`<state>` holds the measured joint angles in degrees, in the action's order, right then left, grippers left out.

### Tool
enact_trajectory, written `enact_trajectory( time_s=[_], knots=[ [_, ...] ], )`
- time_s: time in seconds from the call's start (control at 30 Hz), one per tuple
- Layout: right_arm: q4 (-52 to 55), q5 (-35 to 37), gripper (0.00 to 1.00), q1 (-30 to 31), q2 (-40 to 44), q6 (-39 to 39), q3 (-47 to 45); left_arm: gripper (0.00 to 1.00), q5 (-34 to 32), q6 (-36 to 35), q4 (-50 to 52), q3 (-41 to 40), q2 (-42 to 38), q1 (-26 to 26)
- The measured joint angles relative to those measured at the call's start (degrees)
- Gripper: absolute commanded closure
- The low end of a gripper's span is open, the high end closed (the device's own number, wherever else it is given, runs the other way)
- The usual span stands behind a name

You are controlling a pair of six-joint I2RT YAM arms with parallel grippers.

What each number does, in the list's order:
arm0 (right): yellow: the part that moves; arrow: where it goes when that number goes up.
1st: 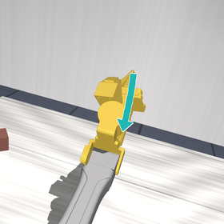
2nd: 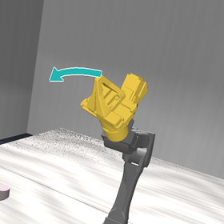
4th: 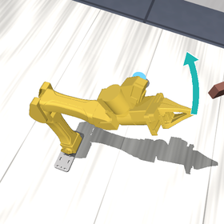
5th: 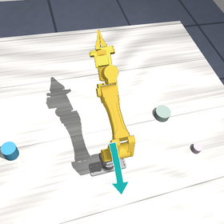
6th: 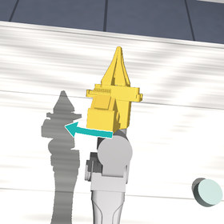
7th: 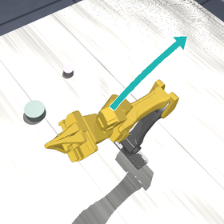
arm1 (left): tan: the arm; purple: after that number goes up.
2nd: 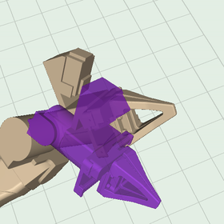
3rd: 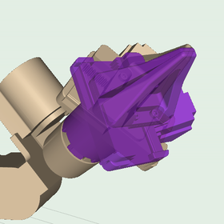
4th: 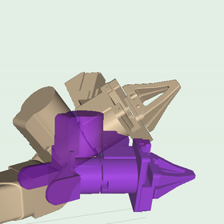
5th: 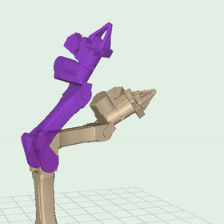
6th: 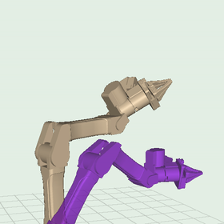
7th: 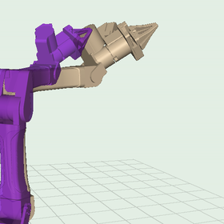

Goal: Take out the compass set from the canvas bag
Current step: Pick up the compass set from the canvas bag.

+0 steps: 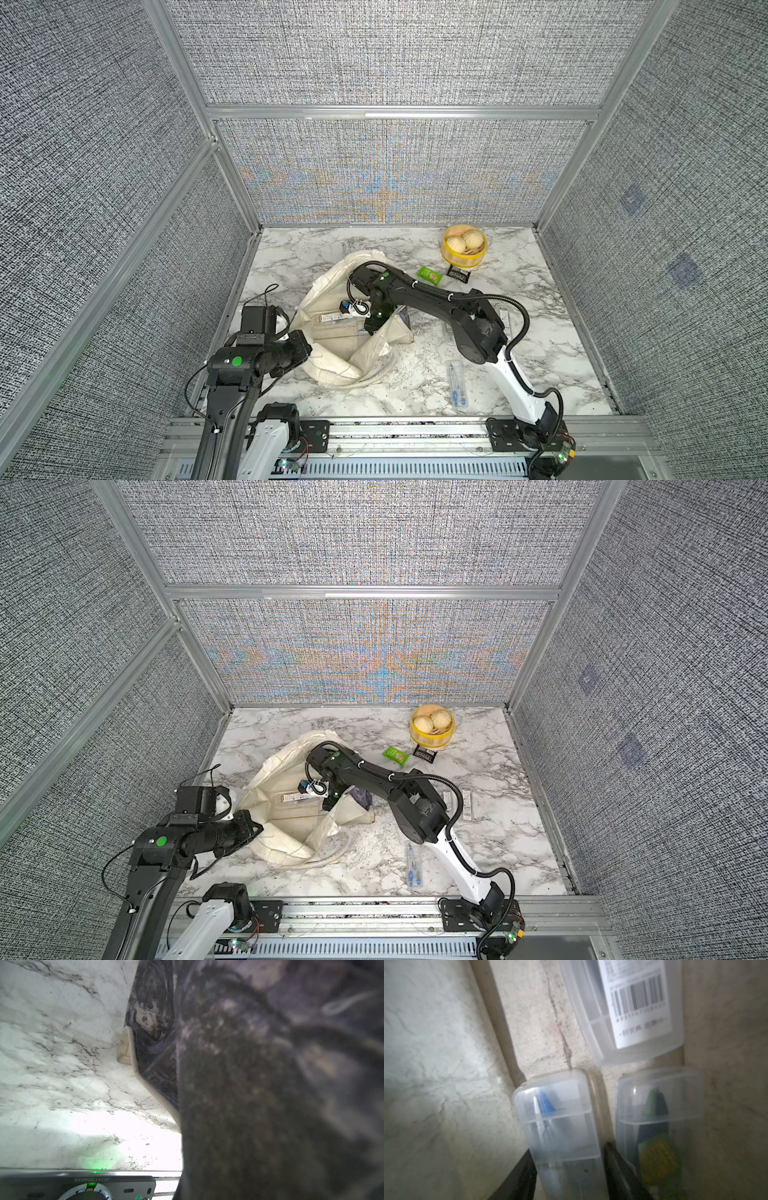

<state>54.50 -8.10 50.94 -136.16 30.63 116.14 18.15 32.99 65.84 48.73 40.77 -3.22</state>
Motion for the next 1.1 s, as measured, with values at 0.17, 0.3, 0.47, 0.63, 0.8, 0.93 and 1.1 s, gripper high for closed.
enact_trajectory(
  time_s=[0.17, 0.3, 0.47, 0.63, 0.8, 0.93, 1.1],
  knots=[
    [-0.5, -1.8, 0.55, 0.2, 1.3, -0.5, 0.7, 1.00, 0.0, 0.0, -0.1, 0.0, 0.3, 0.0],
    [-1.2, -3.2, 0.57, 0.3, 2.9, -1.3, 0.5, 1.00, 0.2, 0.0, -0.3, -0.2, 0.4, 0.0],
    [-2.4, -3.8, 0.57, 0.4, 4.4, -2.0, 0.0, 1.00, 0.4, 0.0, -0.5, -0.3, 0.5, 0.1],
    [-3.0, -3.7, 0.58, 0.6, 3.7, -2.4, 0.8, 1.00, 0.7, 0.0, -0.5, -0.4, 0.7, 0.4],
    [-3.5, -3.7, 0.58, 1.4, 4.8, -2.9, 1.5, 1.00, 1.3, 0.0, -0.6, -0.3, 0.8, 1.0],
    [-4.2, -3.9, 0.58, 1.9, 9.7, -3.1, -0.3, 1.00, 1.6, 0.0, -0.6, 0.2, 1.1, 2.2],
    [-4.3, -4.2, 0.58, 2.1, 15.9, -3.3, -3.6, 1.00, 1.2, 0.2, -0.8, 2.3, 1.5, 2.6]
  ],
)
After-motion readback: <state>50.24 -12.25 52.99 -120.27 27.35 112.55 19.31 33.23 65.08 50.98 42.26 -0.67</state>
